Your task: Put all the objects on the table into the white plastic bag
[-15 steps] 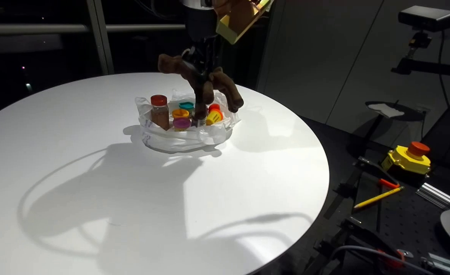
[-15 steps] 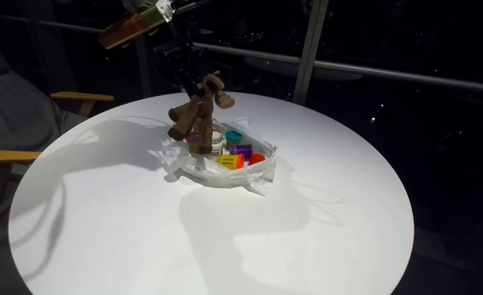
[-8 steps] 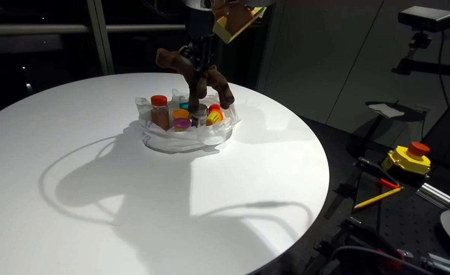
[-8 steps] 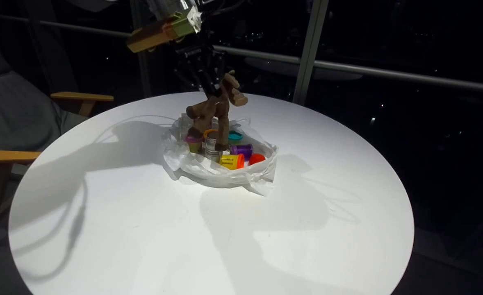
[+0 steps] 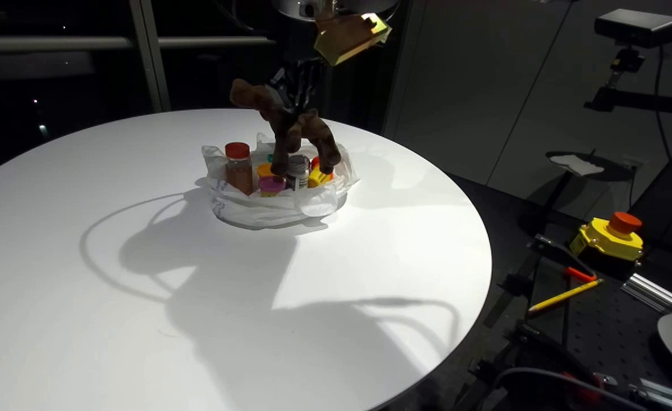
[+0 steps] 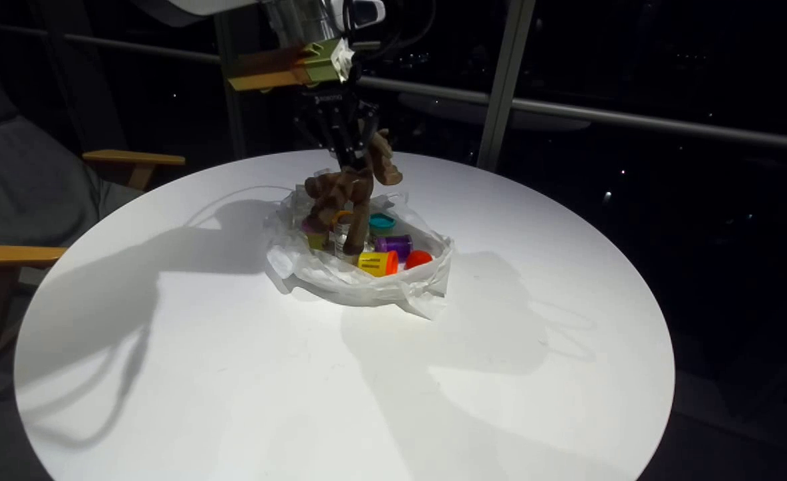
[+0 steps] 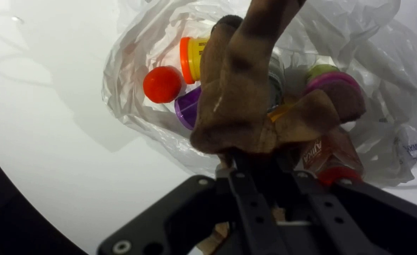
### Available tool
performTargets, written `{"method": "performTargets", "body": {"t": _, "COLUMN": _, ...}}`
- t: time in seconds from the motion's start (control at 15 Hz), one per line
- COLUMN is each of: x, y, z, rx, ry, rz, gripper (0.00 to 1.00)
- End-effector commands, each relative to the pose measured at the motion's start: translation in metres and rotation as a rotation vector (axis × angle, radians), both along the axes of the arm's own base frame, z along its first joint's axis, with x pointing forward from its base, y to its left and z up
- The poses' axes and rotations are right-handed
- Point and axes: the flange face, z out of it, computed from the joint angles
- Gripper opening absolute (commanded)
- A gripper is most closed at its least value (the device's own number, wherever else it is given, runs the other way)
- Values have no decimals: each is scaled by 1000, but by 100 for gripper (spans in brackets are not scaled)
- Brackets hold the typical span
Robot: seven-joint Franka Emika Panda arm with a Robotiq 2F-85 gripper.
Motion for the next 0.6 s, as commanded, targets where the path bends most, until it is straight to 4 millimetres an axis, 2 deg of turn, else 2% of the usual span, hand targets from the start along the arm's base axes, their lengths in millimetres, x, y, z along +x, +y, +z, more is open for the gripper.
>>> {"method": "performTargets", "body": {"t": 0.0, "x": 12, "y": -4, "z": -6, "rx": 43, "ry": 5, "rz": 12, "gripper": 12}}
{"method": "performTargets", "body": {"t": 0.13, "x": 12, "y": -5, "z": -10, "rx": 56, "ry": 19, "rz": 8, "gripper": 15}}
{"method": "performTargets", "body": {"t": 0.2, "x": 12, "y": -5, "z": -11, "rx": 65, "ry": 28, "rz": 4, "gripper": 38}}
{"method": "performTargets", "body": {"t": 0.33, "x": 12, "y": -4, "z": -9, "rx": 72, "ry": 21, "rz": 2, "gripper": 42}}
{"method": "performTargets", "body": {"t": 0.53, "x": 13, "y": -5, "z": -6, "rx": 60, "ry": 3, "rz": 6, "gripper": 66}}
